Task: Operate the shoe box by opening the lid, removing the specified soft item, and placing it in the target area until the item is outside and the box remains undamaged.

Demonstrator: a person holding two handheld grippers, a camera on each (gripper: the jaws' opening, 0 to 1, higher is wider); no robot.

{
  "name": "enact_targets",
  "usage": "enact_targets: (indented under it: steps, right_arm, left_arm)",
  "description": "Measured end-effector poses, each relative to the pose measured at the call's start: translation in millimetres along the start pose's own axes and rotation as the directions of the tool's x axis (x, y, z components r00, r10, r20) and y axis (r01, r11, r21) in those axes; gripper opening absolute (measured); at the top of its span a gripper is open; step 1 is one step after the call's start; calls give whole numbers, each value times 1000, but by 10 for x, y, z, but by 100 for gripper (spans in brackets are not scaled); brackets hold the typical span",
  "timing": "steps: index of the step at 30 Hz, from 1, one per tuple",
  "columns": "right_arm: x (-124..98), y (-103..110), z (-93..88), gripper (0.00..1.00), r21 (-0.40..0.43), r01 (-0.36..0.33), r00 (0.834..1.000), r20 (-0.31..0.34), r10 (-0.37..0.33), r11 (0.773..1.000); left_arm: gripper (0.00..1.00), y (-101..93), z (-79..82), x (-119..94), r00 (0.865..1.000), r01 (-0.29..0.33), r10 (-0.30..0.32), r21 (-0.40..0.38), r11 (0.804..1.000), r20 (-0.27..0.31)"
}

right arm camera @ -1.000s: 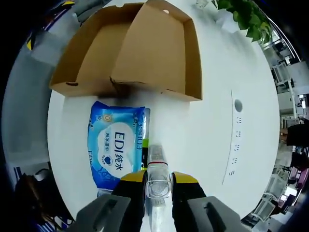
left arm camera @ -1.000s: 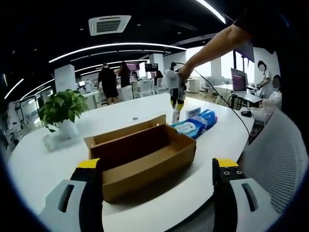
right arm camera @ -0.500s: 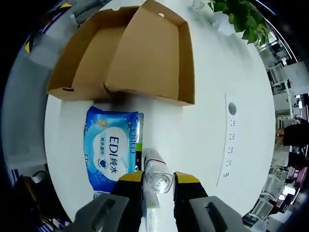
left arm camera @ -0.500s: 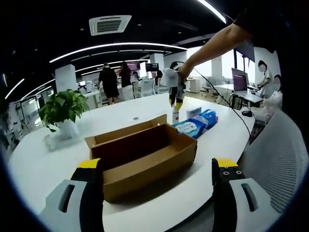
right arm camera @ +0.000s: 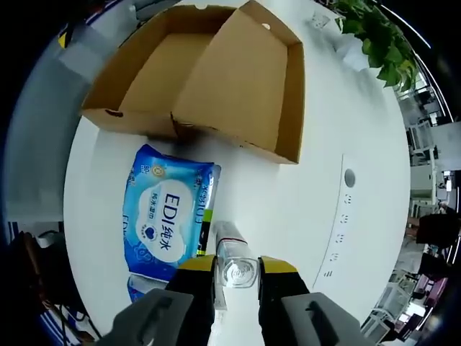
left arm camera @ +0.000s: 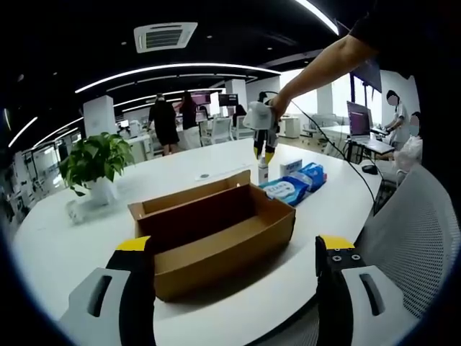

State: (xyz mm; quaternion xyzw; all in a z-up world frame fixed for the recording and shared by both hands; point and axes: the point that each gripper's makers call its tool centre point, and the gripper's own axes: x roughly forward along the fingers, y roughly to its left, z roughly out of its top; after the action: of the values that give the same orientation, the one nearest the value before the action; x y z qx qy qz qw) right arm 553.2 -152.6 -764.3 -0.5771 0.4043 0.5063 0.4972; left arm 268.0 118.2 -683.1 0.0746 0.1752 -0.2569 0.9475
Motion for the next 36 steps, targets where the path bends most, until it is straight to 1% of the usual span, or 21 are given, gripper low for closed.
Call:
enact_targets:
  steps: [4,11,15,20,23,25,28,33,36]
  right_arm:
    - [7,9,2,19,9,1,1000,3,-1,1000]
    - [10,9,-11,25,46,5,1000,7,-5,999]
    - [-22,-14,15,27,78,14,999,30,-16,997]
    - [-69,-53,35,29,123,20,998,61,-28,992]
    - [-96,-62,57,29,156,19,996,82,-32,988]
    - [-125,-62,85,30,195,14,994,104,-35,981]
    - [-154,-58,125,30,224,8,991,129,-38,974]
    - [-207,-87,192,30,279,6,986,160,-52,960]
    - [-245,-113,247,30,319,4,981,184,-66,948]
  left_arm:
    - [96,28,-11,3,1000,-19,19,-17,1000,-10]
    - [95,57,-30,2,999,-35,34,-39,999,-24]
    - [94,99,-44,-8,998,-48,46,-64,997,-31]
    - [91,138,-62,-16,997,-60,57,-70,996,-47]
    - [89,202,-69,-19,997,-69,65,-84,994,-49]
    - [86,264,-81,-21,996,-78,72,-102,992,-54]
    - [86,329,-107,-25,995,-81,74,-117,990,-61]
    - [84,519,-183,-57,991,-110,98,-138,984,-90]
    - [81,659,-243,-67,987,-136,120,-153,979,-108]
